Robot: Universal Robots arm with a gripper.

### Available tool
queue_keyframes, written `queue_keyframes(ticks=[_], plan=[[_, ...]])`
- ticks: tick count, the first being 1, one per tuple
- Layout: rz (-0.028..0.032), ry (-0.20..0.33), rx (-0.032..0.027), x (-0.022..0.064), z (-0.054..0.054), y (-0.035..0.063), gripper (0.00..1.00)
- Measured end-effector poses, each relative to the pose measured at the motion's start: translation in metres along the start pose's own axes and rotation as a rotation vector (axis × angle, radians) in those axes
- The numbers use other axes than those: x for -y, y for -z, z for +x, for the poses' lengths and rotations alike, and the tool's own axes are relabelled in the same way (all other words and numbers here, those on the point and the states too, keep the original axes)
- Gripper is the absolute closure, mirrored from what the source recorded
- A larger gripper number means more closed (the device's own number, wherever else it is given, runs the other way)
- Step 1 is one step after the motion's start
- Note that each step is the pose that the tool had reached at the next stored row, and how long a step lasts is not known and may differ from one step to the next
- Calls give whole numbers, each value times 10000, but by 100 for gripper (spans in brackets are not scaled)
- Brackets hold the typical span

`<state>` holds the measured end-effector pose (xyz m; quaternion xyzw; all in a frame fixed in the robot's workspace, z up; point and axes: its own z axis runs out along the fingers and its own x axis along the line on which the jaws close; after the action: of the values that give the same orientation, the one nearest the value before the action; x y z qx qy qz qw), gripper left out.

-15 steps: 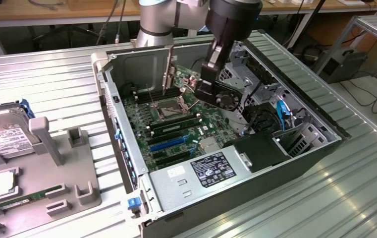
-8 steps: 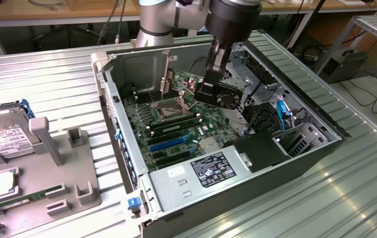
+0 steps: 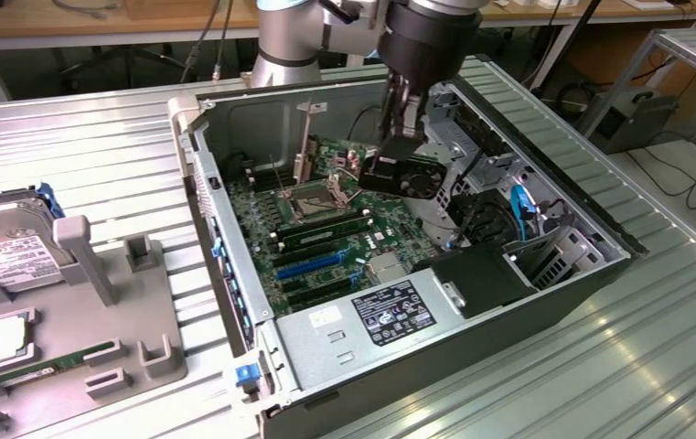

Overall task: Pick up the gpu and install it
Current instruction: 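Insert the gpu into the slot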

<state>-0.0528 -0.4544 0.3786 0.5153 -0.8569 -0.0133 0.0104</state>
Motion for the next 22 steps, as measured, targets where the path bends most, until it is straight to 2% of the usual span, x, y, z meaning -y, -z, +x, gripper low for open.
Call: queue_keyframes(ticks=[5,14,15,18,22], plan=[[4,905,-30,1,0,-24,74],[12,2915,-97,3,0,-86,74],[13,3307,-111,4,-1,-106,74],[15,3914,-128,4,0,-152,74],[15,4139,-135,-47,29,-229,74]])
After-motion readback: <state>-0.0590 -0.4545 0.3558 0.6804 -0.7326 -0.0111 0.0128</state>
